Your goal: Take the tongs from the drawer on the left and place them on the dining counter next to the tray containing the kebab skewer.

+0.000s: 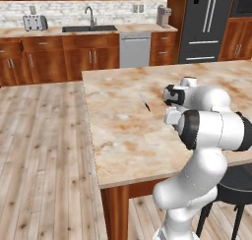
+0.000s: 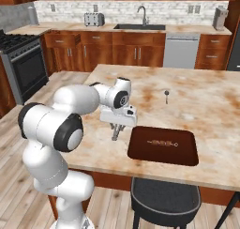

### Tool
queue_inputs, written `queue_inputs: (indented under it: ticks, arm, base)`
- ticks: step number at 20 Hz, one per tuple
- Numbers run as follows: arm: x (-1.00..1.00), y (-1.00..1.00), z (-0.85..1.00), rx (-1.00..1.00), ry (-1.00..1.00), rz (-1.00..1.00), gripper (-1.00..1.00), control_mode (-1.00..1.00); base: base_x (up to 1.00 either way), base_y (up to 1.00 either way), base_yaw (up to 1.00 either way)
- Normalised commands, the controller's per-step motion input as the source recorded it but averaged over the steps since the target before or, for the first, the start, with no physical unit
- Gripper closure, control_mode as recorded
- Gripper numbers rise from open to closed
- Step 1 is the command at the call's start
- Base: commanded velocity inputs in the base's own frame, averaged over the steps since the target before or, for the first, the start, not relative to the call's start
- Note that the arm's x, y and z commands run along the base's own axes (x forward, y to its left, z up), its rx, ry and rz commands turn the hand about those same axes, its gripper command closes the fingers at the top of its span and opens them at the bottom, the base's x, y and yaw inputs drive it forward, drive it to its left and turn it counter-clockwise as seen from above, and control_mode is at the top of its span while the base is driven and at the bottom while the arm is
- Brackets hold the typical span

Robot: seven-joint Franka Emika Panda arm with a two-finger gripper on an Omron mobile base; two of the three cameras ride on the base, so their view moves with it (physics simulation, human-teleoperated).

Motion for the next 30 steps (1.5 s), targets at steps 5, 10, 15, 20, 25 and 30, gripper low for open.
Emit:
queue_inputs:
  ticks: [5,10,15,20,25,30]
  arm:
    - [0.04,0.00,-0.29,0.00,0.00,-0.04,1.00,-1.00]
    - [0.00,0.00,-0.55,0.00,0.00,0.00,1.00,-1.00]
    - [0.00,0.00,-0.43,0.00,0.00,0.00,1.00,-1.00]
    - [0.00,0.00,0.00,0.00,0.00,0.00,-1.00,-1.00]
    - [-0.02,0.00,0.00,0.00,0.00,0.00,-1.00,-1.00]
    - [-0.11,0.00,0.18,0.00,-0.02,0.00,-1.00,-1.00]
  base:
    - [0.00,0.00,0.00]
    - [0.00,0.00,0.00]
    - [0.00,0.00,0.00]
    - [0.00,0.00,0.00]
    - [0.00,0.00,0.00]
    - [0.00,0.00,0.00]
